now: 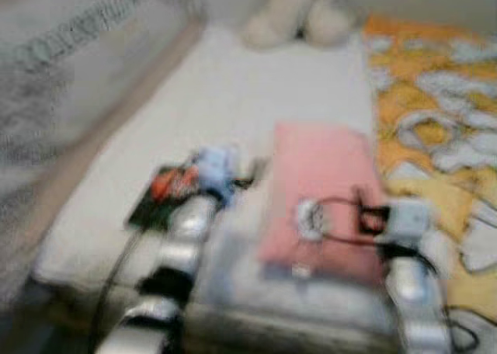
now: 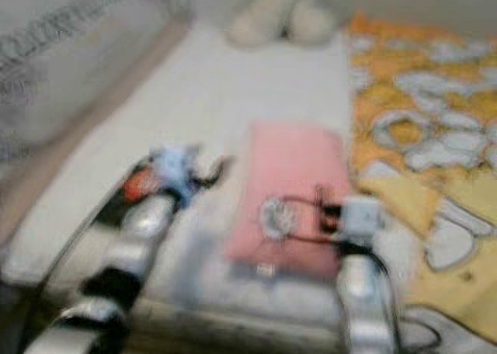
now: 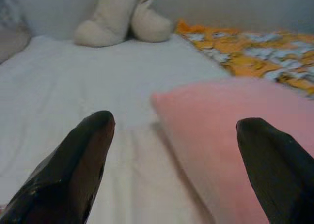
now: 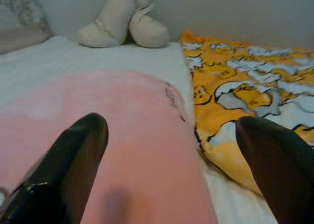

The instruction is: Clean up the room

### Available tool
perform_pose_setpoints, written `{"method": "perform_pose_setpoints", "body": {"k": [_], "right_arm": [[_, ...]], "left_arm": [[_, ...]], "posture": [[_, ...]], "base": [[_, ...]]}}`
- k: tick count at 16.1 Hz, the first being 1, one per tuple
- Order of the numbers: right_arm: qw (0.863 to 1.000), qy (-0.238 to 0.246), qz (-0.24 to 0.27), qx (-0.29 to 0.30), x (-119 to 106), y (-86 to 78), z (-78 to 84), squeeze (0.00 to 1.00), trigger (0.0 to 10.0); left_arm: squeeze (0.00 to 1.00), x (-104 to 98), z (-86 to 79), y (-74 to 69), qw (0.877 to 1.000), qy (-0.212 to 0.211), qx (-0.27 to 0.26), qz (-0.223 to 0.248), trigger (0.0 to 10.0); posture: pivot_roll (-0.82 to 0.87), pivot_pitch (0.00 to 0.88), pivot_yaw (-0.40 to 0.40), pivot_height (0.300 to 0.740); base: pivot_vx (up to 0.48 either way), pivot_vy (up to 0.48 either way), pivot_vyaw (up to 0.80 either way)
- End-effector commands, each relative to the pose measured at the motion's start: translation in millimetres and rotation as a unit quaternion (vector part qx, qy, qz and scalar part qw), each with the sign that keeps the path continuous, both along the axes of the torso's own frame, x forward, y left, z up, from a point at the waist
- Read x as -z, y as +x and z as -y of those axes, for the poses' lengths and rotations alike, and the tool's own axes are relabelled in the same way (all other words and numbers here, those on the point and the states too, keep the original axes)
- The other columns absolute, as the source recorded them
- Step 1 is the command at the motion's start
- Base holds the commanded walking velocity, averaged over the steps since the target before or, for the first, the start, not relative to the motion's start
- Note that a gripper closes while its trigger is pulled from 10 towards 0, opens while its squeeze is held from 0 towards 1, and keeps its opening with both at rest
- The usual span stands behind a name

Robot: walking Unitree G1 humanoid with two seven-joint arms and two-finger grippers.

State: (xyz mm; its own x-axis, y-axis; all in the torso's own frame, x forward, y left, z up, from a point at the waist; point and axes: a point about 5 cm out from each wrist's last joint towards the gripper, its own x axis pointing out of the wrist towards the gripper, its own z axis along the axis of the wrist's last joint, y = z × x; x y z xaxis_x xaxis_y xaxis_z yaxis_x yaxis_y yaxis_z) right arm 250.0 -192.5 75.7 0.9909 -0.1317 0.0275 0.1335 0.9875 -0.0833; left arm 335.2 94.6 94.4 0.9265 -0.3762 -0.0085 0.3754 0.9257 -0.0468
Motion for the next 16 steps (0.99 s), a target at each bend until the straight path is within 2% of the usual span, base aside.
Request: {"method": "perform_pose_setpoints", "body": {"k": [1, 3, 4, 5, 6, 7, 8, 9, 10, 11, 12, 13, 15, 16], "right_arm": [[1.000, 0.011, 0.002, 0.019, -5.5, 1.9, 12.5, 0.00, 10.0], [0.998, 0.055, 0.015, 0.033, -19.6, 14.1, 21.7, 0.00, 10.0], [0.995, 0.090, 0.026, 0.041, -31.0, 24.0, 32.3, 0.00, 10.0], [0.989, 0.135, 0.038, 0.054, -43.4, 35.3, 49.4, 0.00, 10.0], [0.985, 0.161, 0.026, 0.048, -44.5, 40.0, 57.1, 0.00, 10.0], [0.983, 0.176, 0.017, 0.041, -44.3, 42.2, 60.5, 0.00, 10.0], [0.972, 0.232, -0.035, 0.029, -30.9, 47.5, 76.5, 0.00, 10.0], [0.966, 0.249, -0.061, 0.023, -22.0, 48.7, 81.6, 0.00, 10.0], [0.965, 0.252, -0.064, 0.023, -20.8, 48.0, 82.9, 0.00, 10.0], [0.959, 0.269, -0.094, 0.015, -10.0, 49.0, 87.8, 0.00, 10.0], [0.956, 0.275, -0.099, 0.014, -7.2, 49.5, 88.1, 0.00, 10.0], [0.956, 0.272, -0.109, 0.015, -3.1, 51.0, 88.7, 0.00, 10.0], [0.959, 0.265, -0.102, 0.010, -6.9, 54.8, 90.4, 0.00, 10.0], [0.963, 0.255, -0.080, 0.019, -14.7, 56.5, 96.1, 0.00, 10.0]], "left_arm": [[0.00, -11.1, 10.8, 8.2, 1.000, 0.007, 0.004, 0.009, 10.0], [0.00, -22.2, 3.9, 22.0, 1.000, 0.023, -0.011, 0.002, 10.0], [0.00, -29.2, 1.7, 29.7, 1.000, 0.025, -0.001, -0.020, 10.0], [0.00, -33.9, 1.3, 36.6, 0.997, 0.009, 0.033, -0.072, 10.0], [0.00, -31.6, -2.2, 38.3, 0.992, 0.006, 0.046, -0.117, 10.0], [0.00, -30.7, -4.6, 39.0, 0.989, 0.000, 0.051, -0.140, 10.0], [0.00, -25.1, -20.0, 41.3, 0.971, -0.042, 0.052, -0.230, 10.0], [0.00, -25.4, -23.3, 41.9, 0.966, -0.061, 0.058, -0.246, 10.0], [0.00, -26.2, -23.9, 42.0, 0.965, -0.063, 0.061, -0.246, 10.0], [0.00, -22.6, -18.7, 40.9, 0.956, -0.081, 0.075, -0.271, 10.0], [0.00, -20.9, -15.6, 40.4, 0.954, -0.090, 0.076, -0.275, 10.0], [0.00, -26.2, -8.5, 43.7, 0.954, -0.124, 0.073, -0.263, 10.0], [0.00, -37.3, -5.4, 49.5, 0.956, -0.147, 0.069, -0.245, 10.0], [0.00, -43.2, 1.7, 52.0, 0.957, -0.149, 0.075, -0.237, 10.0]], "posture": [[-0.11, 0.000, 0.061, 0.740], [-0.10, 0.000, 0.060, 0.740], [-0.10, 0.000, 0.062, 0.740], [-0.09, 0.000, 0.065, 0.740], [-0.08, 0.000, 0.066, 0.740], [-0.08, 0.000, 0.067, 0.740], [-0.08, 0.000, 0.067, 0.740], [-0.08, 0.000, 0.068, 0.740], [-0.07, 0.000, 0.068, 0.740], [-0.05, 0.000, 0.061, 0.740], [-0.04, 0.000, 0.058, 0.740], [-0.04, 0.034, 0.054, 0.740], [-0.04, 0.053, 0.051, 0.740], [-0.04, 0.083, 0.049, 0.740]], "base": [[0.000, 0.000, 0.00], [0.000, 0.000, 0.00], [0.000, 0.000, 0.00], [0.000, 0.000, 0.00], [0.000, 0.000, 0.00], [0.000, 0.000, 0.00], [0.000, 0.000, 0.00], [0.000, 0.000, 0.00], [0.000, 0.000, 0.00], [0.000, 0.000, 0.00], [0.000, 0.000, 0.00], [0.000, 0.000, 0.00], [0.000, 0.000, 0.00], [0.000, 0.000, 0.00]]}}
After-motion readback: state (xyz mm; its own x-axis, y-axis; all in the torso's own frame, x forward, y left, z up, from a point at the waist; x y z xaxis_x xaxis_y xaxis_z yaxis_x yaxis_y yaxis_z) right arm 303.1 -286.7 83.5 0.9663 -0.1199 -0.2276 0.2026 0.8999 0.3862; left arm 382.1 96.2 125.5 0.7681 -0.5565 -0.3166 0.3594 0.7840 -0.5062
